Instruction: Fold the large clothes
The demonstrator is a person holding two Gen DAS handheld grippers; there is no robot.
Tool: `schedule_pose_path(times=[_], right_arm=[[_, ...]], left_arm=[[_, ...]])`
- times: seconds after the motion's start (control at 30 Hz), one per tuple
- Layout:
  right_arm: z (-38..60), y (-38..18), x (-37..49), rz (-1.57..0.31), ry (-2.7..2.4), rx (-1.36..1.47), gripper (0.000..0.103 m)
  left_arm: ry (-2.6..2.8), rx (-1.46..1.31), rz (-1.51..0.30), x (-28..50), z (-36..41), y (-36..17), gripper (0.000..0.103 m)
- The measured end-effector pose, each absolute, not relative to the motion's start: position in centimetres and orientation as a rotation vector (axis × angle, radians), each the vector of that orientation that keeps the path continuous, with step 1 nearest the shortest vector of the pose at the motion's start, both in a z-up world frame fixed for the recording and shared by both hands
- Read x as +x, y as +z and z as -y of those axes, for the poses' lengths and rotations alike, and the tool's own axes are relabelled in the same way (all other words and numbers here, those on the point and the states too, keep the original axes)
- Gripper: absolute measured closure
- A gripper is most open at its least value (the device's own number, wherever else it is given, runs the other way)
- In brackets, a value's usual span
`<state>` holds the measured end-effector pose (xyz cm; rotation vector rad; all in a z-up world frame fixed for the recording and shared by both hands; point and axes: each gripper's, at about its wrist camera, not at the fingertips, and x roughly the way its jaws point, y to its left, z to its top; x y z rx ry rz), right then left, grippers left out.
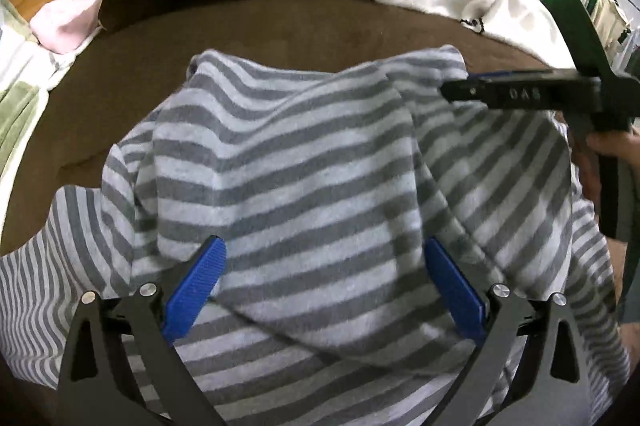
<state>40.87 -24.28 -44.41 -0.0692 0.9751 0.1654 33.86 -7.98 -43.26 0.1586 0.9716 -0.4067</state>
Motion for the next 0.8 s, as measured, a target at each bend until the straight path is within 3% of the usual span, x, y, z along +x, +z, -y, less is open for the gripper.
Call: schedule_pose_path(times=[0.2, 0.3, 0.5, 0.67, 0.73, 0.8], right_arm=[[25.0, -42.4, 38.3, -0.998, 0.171, 0.024, 0.052], [26.0, -41.1, 35.3, -1.016, 0.159, 0.085, 0.042], [27.1, -41.4, 30.0, -1.072, 0.155, 0.177, 0.043], [27.5, -43.2, 29.2, -1.091, 0.183, 0.312, 0.066], [27.1, -44.1, 29.6, -1.109, 0.213, 0.343, 0.093], [26.5, -44.5, 29.6, -1.108, 0.219, 0.350, 0.096]], left_arm=[[-0.406, 0.180, -0.948, 33.8, 8.4, -41.7, 0.007], [-0.432, 0.219, -0.927, 34.6, 9.0, -39.7, 0.006], [-0.505, 0.308, -0.902, 37.9, 11.7, -37.7, 0.006], [-0.561, 0.329, -0.914, 40.2, 14.6, -38.2, 0.006], [-0.571, 0.299, -0.948, 41.0, 15.2, -39.0, 0.006], [-0.563, 0.278, -0.981, 41.5, 15.6, -39.9, 0.006]])
